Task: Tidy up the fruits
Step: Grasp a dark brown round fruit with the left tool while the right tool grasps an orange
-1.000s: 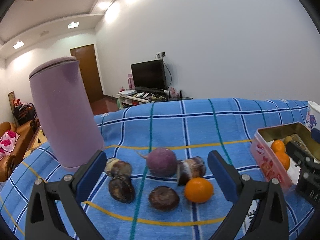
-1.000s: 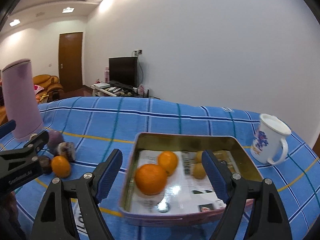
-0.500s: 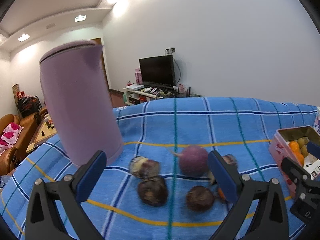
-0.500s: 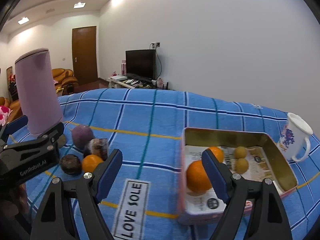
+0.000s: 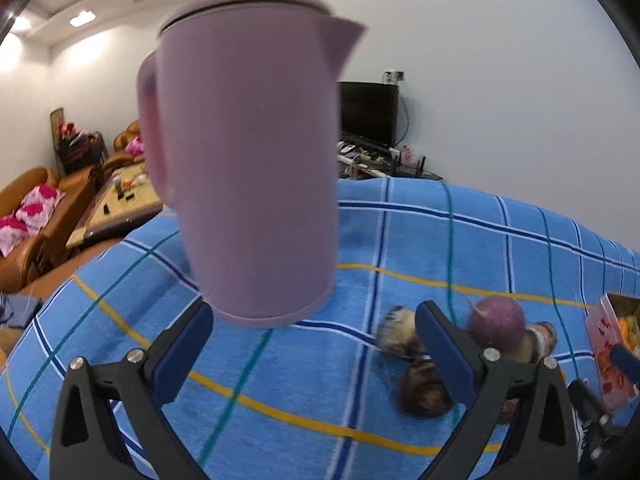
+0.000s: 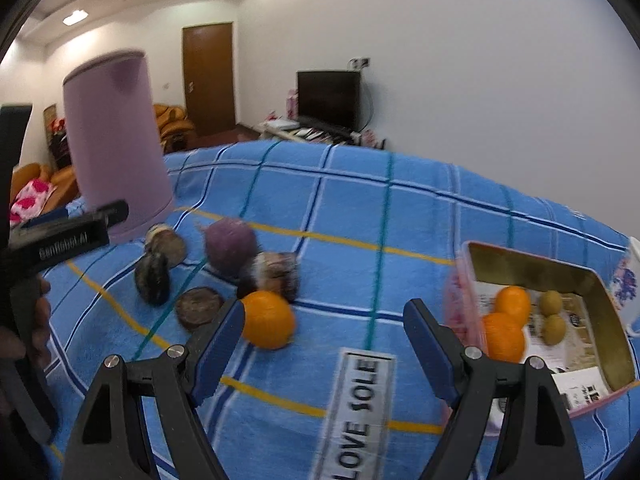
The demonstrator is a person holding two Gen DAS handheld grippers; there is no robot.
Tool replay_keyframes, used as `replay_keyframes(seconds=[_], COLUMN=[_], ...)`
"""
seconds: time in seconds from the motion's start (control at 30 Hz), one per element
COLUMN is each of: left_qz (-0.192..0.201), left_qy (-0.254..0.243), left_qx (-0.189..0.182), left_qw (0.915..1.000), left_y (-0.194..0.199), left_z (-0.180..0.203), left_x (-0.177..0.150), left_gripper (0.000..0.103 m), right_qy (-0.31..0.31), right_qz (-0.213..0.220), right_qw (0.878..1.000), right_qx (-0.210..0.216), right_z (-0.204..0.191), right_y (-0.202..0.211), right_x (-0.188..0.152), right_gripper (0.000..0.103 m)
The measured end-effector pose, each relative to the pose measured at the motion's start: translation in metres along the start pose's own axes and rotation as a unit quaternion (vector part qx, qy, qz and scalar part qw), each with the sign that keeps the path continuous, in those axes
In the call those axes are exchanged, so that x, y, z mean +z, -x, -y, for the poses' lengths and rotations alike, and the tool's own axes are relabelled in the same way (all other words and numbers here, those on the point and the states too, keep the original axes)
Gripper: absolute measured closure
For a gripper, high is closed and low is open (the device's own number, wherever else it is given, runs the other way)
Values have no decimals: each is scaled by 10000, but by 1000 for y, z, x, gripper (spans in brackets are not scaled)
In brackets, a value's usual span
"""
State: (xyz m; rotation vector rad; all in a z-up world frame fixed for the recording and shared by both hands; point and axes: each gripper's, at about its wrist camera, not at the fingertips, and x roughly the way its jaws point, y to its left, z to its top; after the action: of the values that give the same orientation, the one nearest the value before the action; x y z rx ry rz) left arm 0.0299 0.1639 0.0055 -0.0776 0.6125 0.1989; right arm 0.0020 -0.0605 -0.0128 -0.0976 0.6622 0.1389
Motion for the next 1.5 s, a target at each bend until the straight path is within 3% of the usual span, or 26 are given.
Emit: replay_keyframes(seconds=[0.1, 0.13, 0.2, 0.27, 0.47, 0.57, 0.7, 0.9, 1.07, 1.13, 1.3, 1.5], left_qz=[-117, -165, -250, -304, -389, -502, -734, -1160, -1476, -1428, -1130, -280], left_qy=[174, 257, 398, 452, -275, -545, -775, -719, -494, -585, -590, -763], left_qx=[51, 31, -103, -273, -506, -761, -979, -1178, -1475, -1549, -1367, -968], left_qw=[9998, 9995, 9988, 9981, 9976, 9944, 9895, 9836, 9767, 9758, 9824, 9920], left_y=[-5, -7, -9, -10, -12, -12, -18, -30, -40, -37, -23, 6], left_z=[-11, -15, -19, -17, 16, 30, 45, 49, 46, 50, 48, 50], left_x=[0, 0, 0, -2, -8, -13, -20, -25, -28, -29, -27, -24], left_gripper=[0, 0, 0, 0, 1, 1, 2, 21, 48, 58, 58, 58], right_qy=[119, 136, 133, 113, -32, 8, -138, -401, -326, -296, -307, -133], right_qz=[-268, -359, -529, -659, -1155, -1102, -1065, -722, -459, -369, -170, 360], right_qw=[9996, 9993, 9984, 9974, 9915, 9916, 9904, 9922, 9948, 9957, 9971, 9988], right_qx=[35, 47, 143, 277, 604, 682, 871, 936, 845, 793, 679, 296], right_z=[-9, -10, -13, -16, -21, -24, -22, -12, -14, -15, -11, -15], right_y=[-14, -19, -30, -38, -62, -60, -53, -32, -22, -18, -8, 10], right_x=[2, 3, 6, 8, 8, 7, 3, -1, 0, 1, 0, 2], right_gripper=[22, 26, 34, 35, 43, 62, 62, 62, 62, 62, 62, 62])
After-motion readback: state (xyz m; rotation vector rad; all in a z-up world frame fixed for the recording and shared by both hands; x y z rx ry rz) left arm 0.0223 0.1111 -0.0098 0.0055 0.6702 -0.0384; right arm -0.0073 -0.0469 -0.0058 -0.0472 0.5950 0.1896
